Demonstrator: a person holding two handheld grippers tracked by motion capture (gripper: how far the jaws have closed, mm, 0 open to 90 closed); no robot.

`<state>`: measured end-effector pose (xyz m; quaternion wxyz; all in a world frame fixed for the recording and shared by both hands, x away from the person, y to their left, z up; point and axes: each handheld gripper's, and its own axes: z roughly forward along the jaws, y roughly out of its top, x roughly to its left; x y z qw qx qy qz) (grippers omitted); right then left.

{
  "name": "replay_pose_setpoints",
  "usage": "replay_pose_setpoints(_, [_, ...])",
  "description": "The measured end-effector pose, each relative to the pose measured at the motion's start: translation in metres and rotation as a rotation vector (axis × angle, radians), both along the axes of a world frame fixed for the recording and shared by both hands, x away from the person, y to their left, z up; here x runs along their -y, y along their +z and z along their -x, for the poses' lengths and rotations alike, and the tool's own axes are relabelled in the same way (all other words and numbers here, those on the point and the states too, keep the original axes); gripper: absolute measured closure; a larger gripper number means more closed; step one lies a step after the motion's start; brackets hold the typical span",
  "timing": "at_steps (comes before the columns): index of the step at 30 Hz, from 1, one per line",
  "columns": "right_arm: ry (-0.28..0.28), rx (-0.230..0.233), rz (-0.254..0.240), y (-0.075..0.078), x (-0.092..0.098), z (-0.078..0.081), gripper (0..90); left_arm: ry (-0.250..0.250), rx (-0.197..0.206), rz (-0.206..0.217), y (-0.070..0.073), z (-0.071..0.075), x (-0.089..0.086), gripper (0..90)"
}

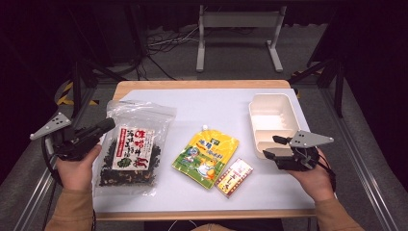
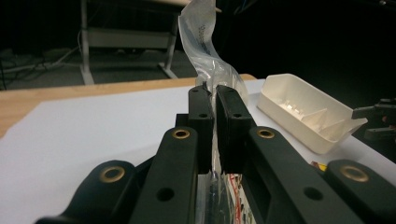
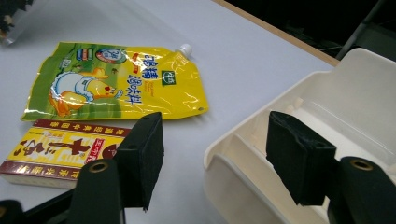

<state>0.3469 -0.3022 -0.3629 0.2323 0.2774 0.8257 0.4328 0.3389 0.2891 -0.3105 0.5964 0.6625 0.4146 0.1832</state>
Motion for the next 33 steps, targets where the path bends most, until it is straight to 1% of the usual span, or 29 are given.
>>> replay_pose_setpoints(1, [0.004,0.0,0.0,0.0,-0.001,0.0,36.8,0.003,0.013,0.004,0.002,0.002,0.001,85.9])
replay_pose_setpoints(2, [0.004,0.0,0.0,0.0,-0.001,0.0,36.8,0.003,0.013,0.004,0.002,0.002,0.001,85.9])
replay_pose_setpoints(3, [0.01,-0.001,-0.001,0.001,-0.003,0.0,36.9,0.003,0.032,0.0,0.005,0.005,0.002,85.9])
replay_pose_setpoints(5, [0.021,-0.005,-0.005,0.001,-0.006,0.0,37.1,0.003,0.054,-0.001,0.007,0.008,0.003,86.0])
replay_pose_setpoints(6, [0.024,-0.006,-0.007,0.001,-0.007,0.0,37.1,0.01,0.072,0.004,0.009,0.01,0.005,85.9])
replay_pose_setpoints(8, [0.04,-0.012,-0.014,0.001,-0.011,0.0,37.4,0.008,0.098,0.011,0.011,0.013,0.007,85.9])
replay_pose_setpoints(11, [0.06,-0.016,-0.02,0.003,-0.019,0.0,37.5,0.009,0.125,0.017,0.014,0.016,0.008,86.0])
replay_pose_setpoints(14, [0.088,-0.022,-0.037,0.006,-0.027,0.0,37.7,0.003,0.159,0.024,0.018,0.019,0.01,85.9])
replay_pose_setpoints(16, [0.111,-0.037,-0.062,0.008,-0.034,0.0,37.6,-0.008,0.187,0.033,0.021,0.023,0.012,86.0])
replay_pose_setpoints(17, [0.128,-0.045,-0.065,0.008,-0.038,0.001,37.5,-0.008,0.187,0.033,0.021,0.023,0.012,85.9])
replay_pose_setpoints(18, [0.143,-0.05,-0.06,0.007,-0.042,0.001,37.6,-0.013,0.204,0.036,0.022,0.024,0.014,85.9])
replay_pose_setpoints(20, [0.165,-0.06,-0.05,0.007,-0.05,0.002,37.6,-0.026,0.217,0.041,0.023,0.025,0.017,85.9])
replay_pose_setpoints(21, [0.165,-0.06,-0.05,0.007,-0.05,0.002,37.6,-0.033,0.221,0.042,0.024,0.025,0.019,85.9])
replay_pose_setpoints(22, [0.187,-0.072,-0.058,0.007,-0.057,0.002,37.7,-0.042,0.228,0.047,0.025,0.026,0.021,86.0])
replay_pose_setpoints(24, [0.198,-0.079,-0.067,0.008,-0.06,0.001,37.6,-0.063,0.238,0.05,0.027,0.027,0.025,86.1])
replay_pose_setpoints(25, [0.217,-0.089,-0.088,0.011,-0.067,-0.001,37.6,-0.071,0.246,0.054,0.029,0.028,0.028,86.2])
replay_pose_setpoints(26, [0.217,-0.089,-0.088,0.011,-0.067,-0.001,37.6,-0.079,0.253,0.057,0.03,0.029,0.03,86.2])
replay_pose_setpoints(27, [0.226,-0.09,-0.095,0.012,-0.071,-0.002,37.7,-0.1,0.26,0.055,0.032,0.031,0.034,86.2])
replay_pose_setpoints(28, [0.226,-0.09,-0.095,0.012,-0.071,-0.002,37.7,-0.1,0.26,0.055,0.032,0.031,0.034,86.3])
replay_pose_setpoints(31, [0.262,-0.09,-0.116,0.021,-0.088,-0.006,37.9,-0.143,0.272,0.059,0.037,0.033,0.045,86.6])
replay_pose_setpoints(33, [0.285,-0.088,-0.133,0.027,-0.098,-0.009,37.9,-0.184,0.271,0.077,0.039,0.033,0.05,86.9])
